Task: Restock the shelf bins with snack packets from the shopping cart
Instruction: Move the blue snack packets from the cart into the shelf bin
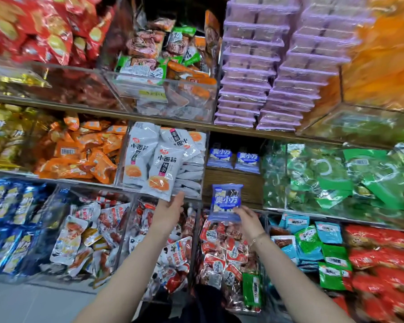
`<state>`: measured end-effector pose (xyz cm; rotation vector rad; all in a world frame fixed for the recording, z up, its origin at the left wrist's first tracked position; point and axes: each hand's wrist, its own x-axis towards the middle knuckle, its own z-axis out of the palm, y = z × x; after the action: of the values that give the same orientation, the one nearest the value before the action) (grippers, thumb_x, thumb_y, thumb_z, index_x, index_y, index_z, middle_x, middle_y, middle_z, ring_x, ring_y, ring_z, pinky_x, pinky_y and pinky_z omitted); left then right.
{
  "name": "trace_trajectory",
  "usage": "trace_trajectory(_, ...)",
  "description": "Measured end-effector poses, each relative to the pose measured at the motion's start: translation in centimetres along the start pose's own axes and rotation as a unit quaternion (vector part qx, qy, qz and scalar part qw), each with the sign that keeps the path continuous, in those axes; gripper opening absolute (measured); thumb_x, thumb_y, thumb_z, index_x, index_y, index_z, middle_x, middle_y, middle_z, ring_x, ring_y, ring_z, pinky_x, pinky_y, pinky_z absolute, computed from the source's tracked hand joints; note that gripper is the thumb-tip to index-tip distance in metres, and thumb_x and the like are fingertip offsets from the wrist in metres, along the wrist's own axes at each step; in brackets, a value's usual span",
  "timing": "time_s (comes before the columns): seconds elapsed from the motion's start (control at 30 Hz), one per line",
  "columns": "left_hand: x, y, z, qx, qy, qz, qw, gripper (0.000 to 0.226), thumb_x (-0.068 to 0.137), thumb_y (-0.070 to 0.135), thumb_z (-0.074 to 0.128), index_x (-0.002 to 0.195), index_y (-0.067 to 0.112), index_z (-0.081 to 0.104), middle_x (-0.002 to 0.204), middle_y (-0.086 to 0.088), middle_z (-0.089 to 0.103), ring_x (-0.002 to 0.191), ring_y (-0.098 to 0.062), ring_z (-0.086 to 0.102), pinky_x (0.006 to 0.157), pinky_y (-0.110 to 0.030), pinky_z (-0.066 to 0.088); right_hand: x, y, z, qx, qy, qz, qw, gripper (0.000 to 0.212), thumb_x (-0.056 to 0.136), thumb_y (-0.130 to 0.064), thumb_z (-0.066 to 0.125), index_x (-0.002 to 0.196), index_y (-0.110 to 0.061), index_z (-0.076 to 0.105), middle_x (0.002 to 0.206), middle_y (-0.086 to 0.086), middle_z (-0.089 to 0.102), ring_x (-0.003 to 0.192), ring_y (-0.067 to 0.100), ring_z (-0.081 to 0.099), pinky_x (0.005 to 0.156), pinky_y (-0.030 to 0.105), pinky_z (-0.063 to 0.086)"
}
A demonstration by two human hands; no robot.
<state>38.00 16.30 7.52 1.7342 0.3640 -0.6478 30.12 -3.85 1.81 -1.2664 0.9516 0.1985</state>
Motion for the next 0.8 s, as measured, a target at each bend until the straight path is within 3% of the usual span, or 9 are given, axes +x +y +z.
trace_trajectory(0.07, 0.2, 0.0, 0.4, 0.020, 0.005, 0.001, 1.000, 0.061, 0.094, 0.047, 0.050, 0.143, 0.011, 0.038, 0.137, -0.012, 0.053, 0.123, -0.028, 0.053, 0.106, -0.048, 0.040, 1.4, -0.9, 0.5, -0.052, 0.000, -0.014, 0.999, 0.010, 0.095, -0.019, 0.052, 0.101, -0.012, 0.055, 0.087, 0.001, 0.060, 0.048, 0.014, 0.056, 0.059, 0.027, 0.053)
trace_trajectory(0.2, -0.1, -0.3, 0.6, 0.012, 0.008, 0.011, 1.000, 0.064, 0.094, 0.049, 0.049, 0.146, 0.015, 0.032, 0.139, -0.010, 0.052, 0.122, -0.028, 0.054, 0.106, -0.050, 0.040, 3.0, -1.9, 2.1, -0.113, -0.005, -0.043, 0.993, 0.019, 0.096, -0.027, 0.050, 0.114, -0.021, 0.048, 0.098, -0.006, 0.060, 0.066, 0.011, 0.060, 0.062, 0.022, 0.052)
trace_trajectory(0.33, 0.1, 0.1, 0.5, 0.009, -0.012, 0.008, 1.000, 0.059, 0.096, 0.043, 0.048, 0.145, 0.013, 0.035, 0.140, -0.009, 0.051, 0.115, -0.022, 0.057, 0.106, -0.047, 0.041, 4.3, -1.6, 2.1, -0.276, 0.009, -0.081, 0.958, 0.055, 0.091, -0.021, 0.058, 0.141, -0.012, 0.037, 0.132, 0.008, 0.050, 0.077, 0.012, 0.053, 0.069, 0.028, 0.048)
trace_trajectory(0.43, 0.3, 0.1, 0.4, 0.023, -0.017, 0.010, 1.000, 0.058, 0.097, 0.042, 0.046, 0.144, 0.009, 0.038, 0.142, -0.009, 0.049, 0.122, -0.022, 0.054, 0.108, -0.046, 0.039, 5.0, -1.3, 1.8, -0.342, 0.039, -0.091, 0.934, 0.054, 0.091, -0.016, 0.058, 0.141, -0.011, 0.039, 0.133, 0.011, 0.048, 0.095, 0.023, 0.055, 0.089, 0.038, 0.046)
trace_trajectory(0.57, 0.1, 0.2, 0.5, 0.036, -0.013, 0.016, 0.999, 0.056, 0.097, 0.042, 0.046, 0.142, 0.009, 0.041, 0.137, -0.008, 0.054, 0.093, -0.009, 0.061, 0.102, -0.043, 0.044, 6.0, -1.7, 2.2, -0.369, 0.039, -0.092, 0.924, 0.046, 0.094, -0.012, 0.052, 0.138, -0.011, 0.042, 0.118, 0.014, 0.055, 0.107, 0.027, 0.052, 0.092, 0.040, 0.045)
trace_trajectory(0.67, -0.1, 0.2, 0.5, 0.041, -0.006, -0.001, 0.999, 0.055, 0.097, 0.044, 0.046, 0.139, 0.009, 0.044, 0.135, -0.008, 0.055, 0.106, -0.018, 0.061, 0.103, -0.046, 0.043, 6.6, -2.3, 2.5, -0.380, 0.024, -0.077, 0.922, 0.041, 0.092, -0.009, 0.051, 0.132, -0.013, 0.049, 0.107, 0.014, 0.061, 0.107, 0.030, 0.056, 0.084, 0.036, 0.045)
trace_trajectory(0.73, -0.3, 0.5, 0.4, 0.027, -0.006, -0.022, 0.999, 0.047, 0.096, 0.045, 0.048, 0.127, 0.010, 0.052, 0.128, -0.007, 0.059, 0.107, -0.020, 0.060, 0.101, -0.044, 0.044, 6.7, -2.6, 2.2, -0.392, 0.014, -0.064, 0.918, 0.043, 0.090, -0.014, 0.053, 0.133, -0.017, 0.048, 0.116, 0.016, 0.060, 0.102, 0.030, 0.059, 0.082, 0.032, 0.047)
trace_trajectory(0.8, -0.5, 0.9, 0.2, -0.003, -0.023, -0.040, 0.999, 0.039, 0.095, 0.044, 0.050, 0.118, 0.013, 0.053, 0.122, -0.005, 0.061, 0.103, -0.019, 0.060, 0.095, -0.041, 0.047, 6.2, -2.6, 1.7, -0.398, 0.013, -0.059, 0.915, 0.051, 0.091, -0.019, 0.055, 0.139, -0.014, 0.040, 0.129, 0.014, 0.054, 0.113, 0.029, 0.054, 0.095, 0.033, 0.044)
